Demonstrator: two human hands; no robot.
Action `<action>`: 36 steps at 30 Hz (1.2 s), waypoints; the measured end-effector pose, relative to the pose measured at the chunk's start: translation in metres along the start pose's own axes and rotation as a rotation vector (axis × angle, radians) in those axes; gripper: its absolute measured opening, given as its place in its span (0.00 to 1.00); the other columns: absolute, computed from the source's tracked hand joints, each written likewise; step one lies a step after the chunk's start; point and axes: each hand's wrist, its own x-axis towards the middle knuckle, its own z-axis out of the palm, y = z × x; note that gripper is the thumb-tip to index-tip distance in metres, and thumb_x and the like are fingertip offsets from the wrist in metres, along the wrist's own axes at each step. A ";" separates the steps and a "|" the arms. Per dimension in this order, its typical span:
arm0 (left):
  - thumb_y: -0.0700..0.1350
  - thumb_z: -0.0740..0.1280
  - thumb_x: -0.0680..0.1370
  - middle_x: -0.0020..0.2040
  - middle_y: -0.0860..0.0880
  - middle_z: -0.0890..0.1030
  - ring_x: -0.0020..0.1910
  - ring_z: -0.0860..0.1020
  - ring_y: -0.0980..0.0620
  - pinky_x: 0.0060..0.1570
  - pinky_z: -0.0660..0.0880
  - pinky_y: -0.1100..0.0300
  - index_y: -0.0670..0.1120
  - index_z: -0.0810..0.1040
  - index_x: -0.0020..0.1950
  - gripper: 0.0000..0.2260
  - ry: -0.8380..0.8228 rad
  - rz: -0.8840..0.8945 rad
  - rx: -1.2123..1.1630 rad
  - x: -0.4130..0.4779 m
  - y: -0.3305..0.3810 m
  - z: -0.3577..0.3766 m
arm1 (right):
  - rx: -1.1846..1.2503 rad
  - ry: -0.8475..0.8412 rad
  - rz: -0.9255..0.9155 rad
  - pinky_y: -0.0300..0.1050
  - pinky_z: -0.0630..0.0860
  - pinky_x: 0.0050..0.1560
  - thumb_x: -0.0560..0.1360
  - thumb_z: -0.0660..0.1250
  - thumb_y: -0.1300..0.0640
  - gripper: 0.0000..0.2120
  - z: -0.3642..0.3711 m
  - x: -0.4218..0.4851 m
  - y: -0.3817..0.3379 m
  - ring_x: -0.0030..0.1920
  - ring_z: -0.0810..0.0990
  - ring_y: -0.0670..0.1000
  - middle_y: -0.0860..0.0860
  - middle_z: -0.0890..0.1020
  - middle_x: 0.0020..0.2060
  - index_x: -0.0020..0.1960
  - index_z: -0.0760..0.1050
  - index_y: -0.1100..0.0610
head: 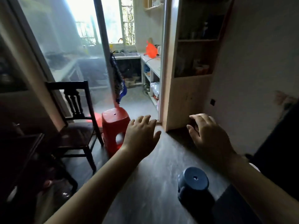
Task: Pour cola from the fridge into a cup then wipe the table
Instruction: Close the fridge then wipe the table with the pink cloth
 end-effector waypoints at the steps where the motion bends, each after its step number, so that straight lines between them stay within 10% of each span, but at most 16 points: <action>1: 0.58 0.56 0.80 0.71 0.48 0.70 0.69 0.67 0.47 0.63 0.64 0.52 0.50 0.69 0.70 0.22 -0.006 -0.046 0.018 -0.006 -0.021 -0.005 | 0.013 -0.015 -0.036 0.53 0.75 0.48 0.75 0.66 0.54 0.16 0.008 0.011 -0.018 0.53 0.77 0.59 0.56 0.80 0.54 0.60 0.76 0.60; 19: 0.59 0.50 0.81 0.79 0.47 0.53 0.77 0.50 0.48 0.73 0.49 0.48 0.49 0.54 0.78 0.27 -0.060 -0.622 0.012 -0.138 -0.275 -0.018 | 0.366 -0.273 -0.545 0.51 0.67 0.66 0.77 0.64 0.49 0.25 0.168 0.069 -0.317 0.67 0.70 0.58 0.59 0.73 0.66 0.69 0.69 0.61; 36: 0.59 0.49 0.82 0.79 0.47 0.52 0.77 0.48 0.48 0.73 0.47 0.49 0.48 0.52 0.78 0.27 -0.160 -1.035 0.082 -0.150 -0.380 0.024 | 0.470 -0.488 -0.891 0.45 0.63 0.70 0.78 0.59 0.45 0.26 0.292 0.136 -0.428 0.71 0.65 0.51 0.52 0.70 0.70 0.72 0.65 0.57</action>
